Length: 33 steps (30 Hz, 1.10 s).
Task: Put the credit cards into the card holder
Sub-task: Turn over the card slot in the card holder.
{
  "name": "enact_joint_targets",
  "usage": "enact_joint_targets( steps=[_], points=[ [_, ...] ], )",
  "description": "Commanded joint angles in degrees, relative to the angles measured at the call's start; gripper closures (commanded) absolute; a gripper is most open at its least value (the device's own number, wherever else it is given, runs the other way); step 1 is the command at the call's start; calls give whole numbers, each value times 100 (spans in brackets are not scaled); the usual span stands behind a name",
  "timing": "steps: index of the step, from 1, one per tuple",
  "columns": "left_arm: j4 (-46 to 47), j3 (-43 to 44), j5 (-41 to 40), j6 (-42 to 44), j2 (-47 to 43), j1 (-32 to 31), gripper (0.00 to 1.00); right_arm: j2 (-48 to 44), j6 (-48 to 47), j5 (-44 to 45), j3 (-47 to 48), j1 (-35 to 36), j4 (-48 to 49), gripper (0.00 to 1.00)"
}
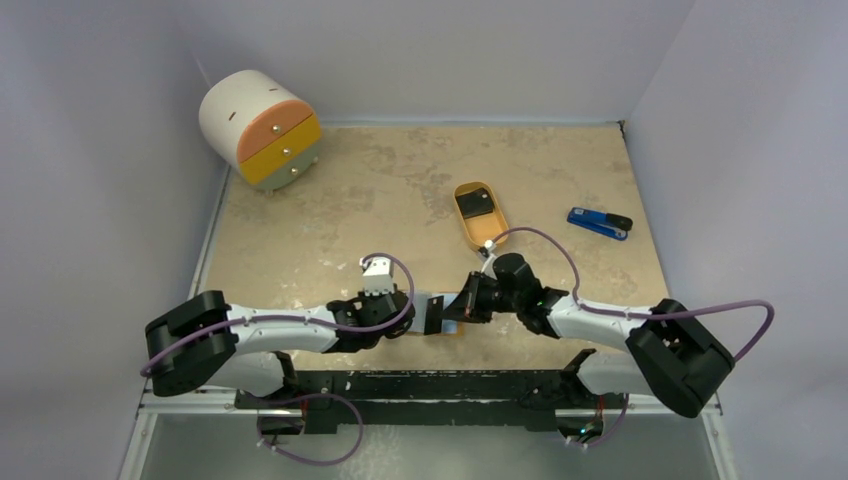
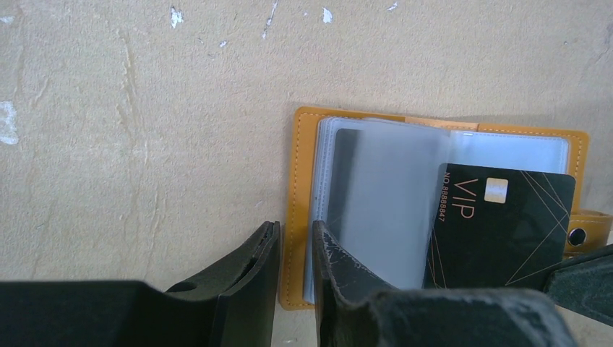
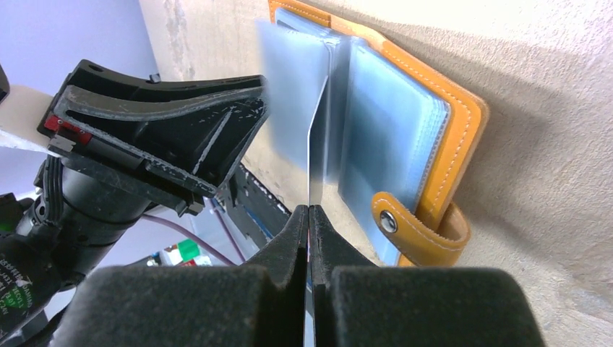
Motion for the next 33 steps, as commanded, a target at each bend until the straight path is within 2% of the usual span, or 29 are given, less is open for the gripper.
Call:
enact_joint_targets(
  steps=[1, 12, 33],
  points=[
    [-250, 20, 60, -60, -142, 12, 78, 133, -104, -122, 49, 21, 307, 100],
    [-757, 127, -260, -70, -781, 12, 71, 476, -22, -119, -41, 20, 803, 100],
    [-333, -73, -25, -16, 23, 14, 72, 830, 190, 147, -187, 18, 1432, 100]
  ],
)
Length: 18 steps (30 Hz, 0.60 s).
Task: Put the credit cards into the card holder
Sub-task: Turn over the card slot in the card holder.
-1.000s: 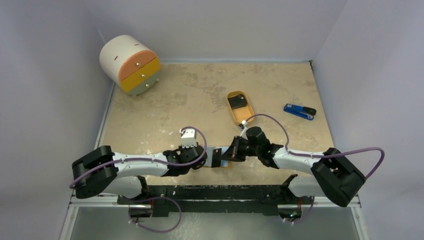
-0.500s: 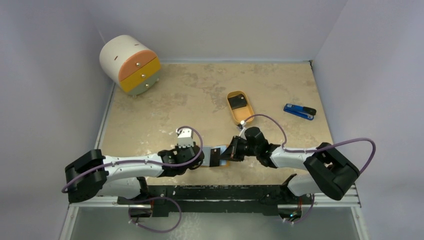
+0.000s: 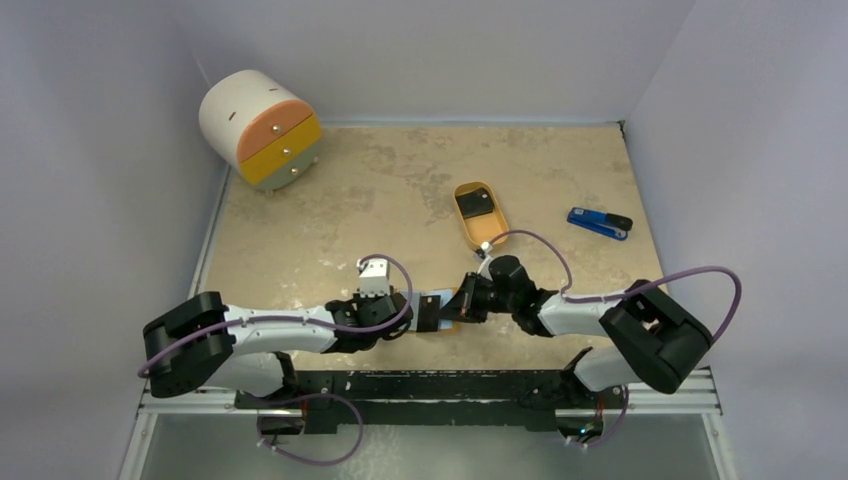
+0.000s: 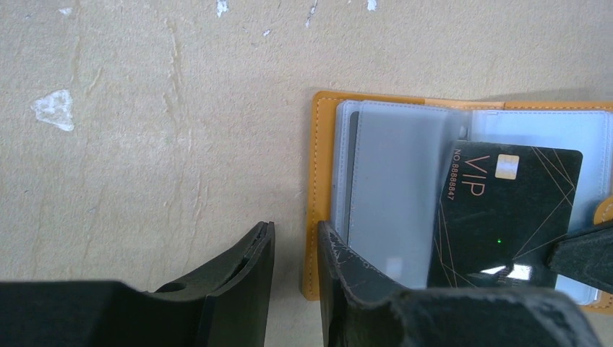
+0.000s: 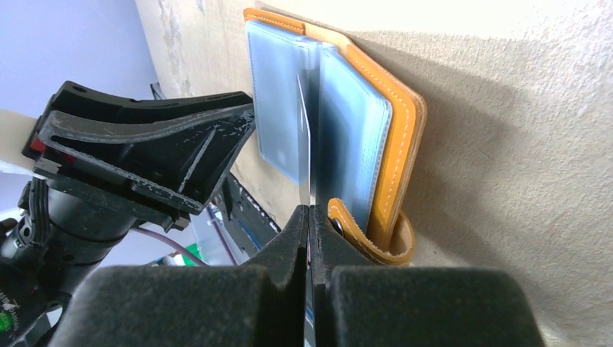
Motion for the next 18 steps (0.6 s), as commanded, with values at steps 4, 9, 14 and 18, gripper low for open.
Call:
enact_joint_targets(
  steps=[4, 9, 14, 18],
  points=[
    [266, -87, 96, 10, 152, 17, 72, -54, 115, 241, -63, 22, 383, 100],
    [259, -85, 82, 19, 139, 12, 73, -145, 52, 344, -37, 14, 118, 100],
    [250, -74, 73, 27, 169, 14, 73, -346, 31, 389, -77, 12, -426, 100],
    [253, -58, 46, 36, 193, 21, 73, -720, -230, 555, -65, 15, -928, 100]
  ],
)
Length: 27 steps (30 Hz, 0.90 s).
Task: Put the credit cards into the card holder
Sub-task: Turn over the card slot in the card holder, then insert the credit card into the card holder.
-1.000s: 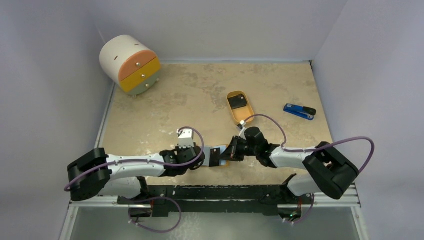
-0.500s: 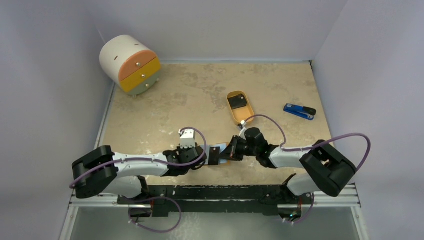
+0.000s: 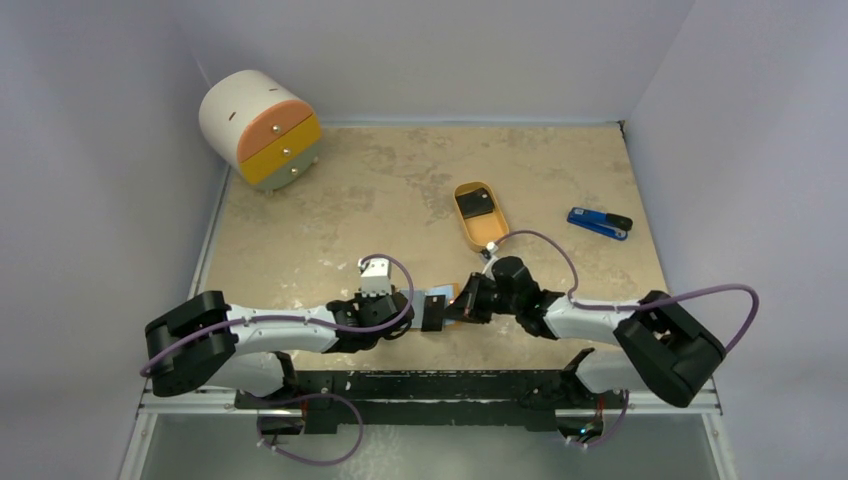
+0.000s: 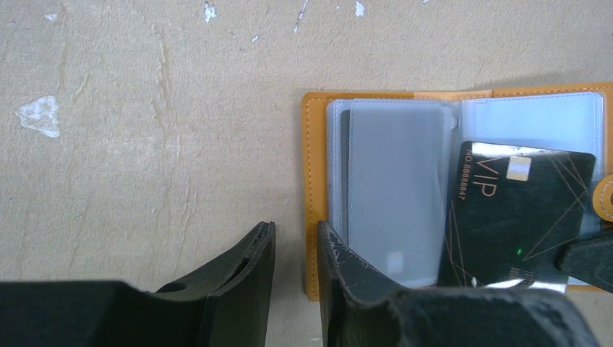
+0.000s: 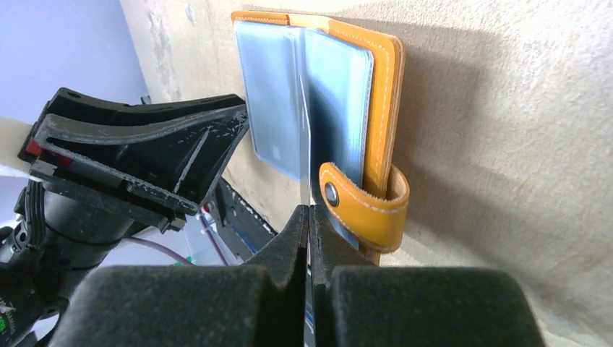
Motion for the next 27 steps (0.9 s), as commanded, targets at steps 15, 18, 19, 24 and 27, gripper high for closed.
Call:
enact_joint_targets(
  steps=[15, 18, 19, 24, 27],
  points=[
    [84, -3, 69, -14, 204, 30, 73, -895, -243, 905, -24, 10, -622, 100],
    [98, 2, 94, -17, 196, 31, 73, -576, -129, 726, -31, 14, -283, 100],
    [94, -9, 104, -21, 196, 38, 73, -475, -114, 661, -13, 18, -219, 100],
    [104, -20, 130, -34, 162, 39, 73, -228, -24, 456, -31, 12, 51, 100],
    [111, -34, 129, -43, 142, 37, 73, -211, 26, 405, -92, 10, 185, 100]
  ],
)
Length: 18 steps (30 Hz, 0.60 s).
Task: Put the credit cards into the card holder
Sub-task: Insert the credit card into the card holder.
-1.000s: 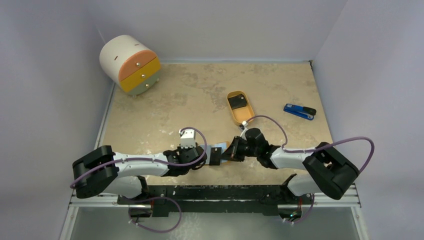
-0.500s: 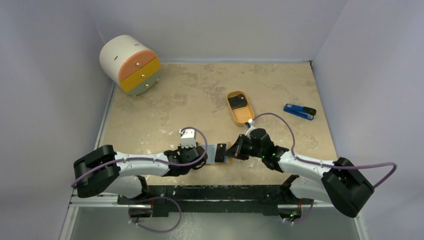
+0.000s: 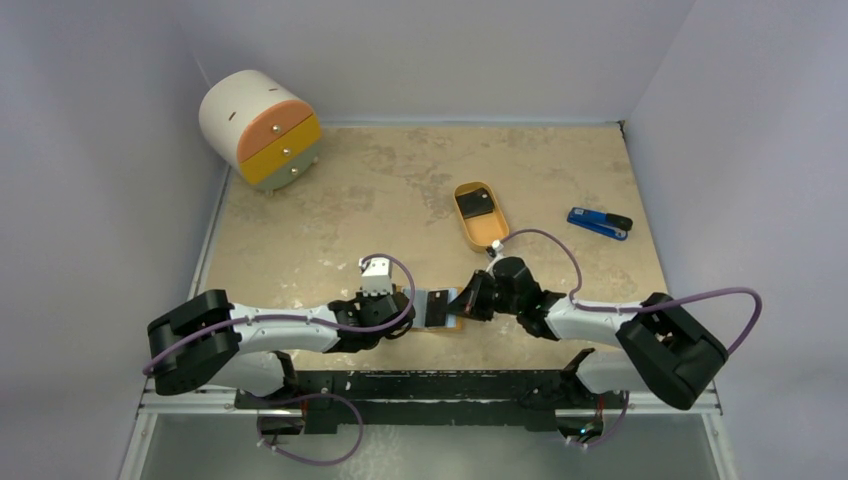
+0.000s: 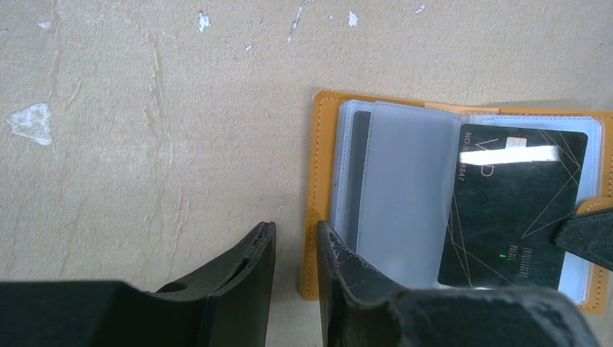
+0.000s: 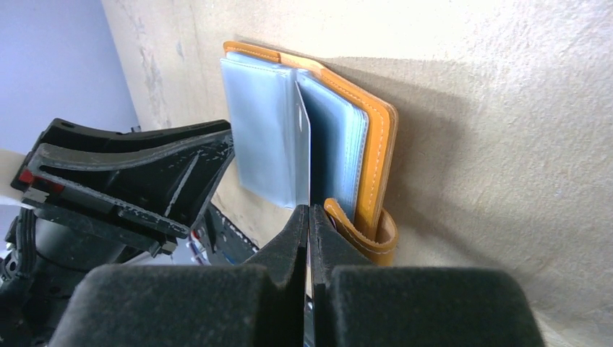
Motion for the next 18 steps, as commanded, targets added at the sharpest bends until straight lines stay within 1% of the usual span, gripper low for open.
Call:
enact_joint_targets(
  steps=[1, 7, 18],
  points=[
    [-54, -40, 172, -45, 55, 32, 73, 18, 128, -177, -86, 19, 486, 100],
    [-22, -39, 192, -37, 81, 27, 73, 54, 380, -208, -260, 12, 898, 100],
    [-9, -67, 210, -43, 74, 31, 73, 67, 424, -260, -243, 13, 1009, 100]
  ],
)
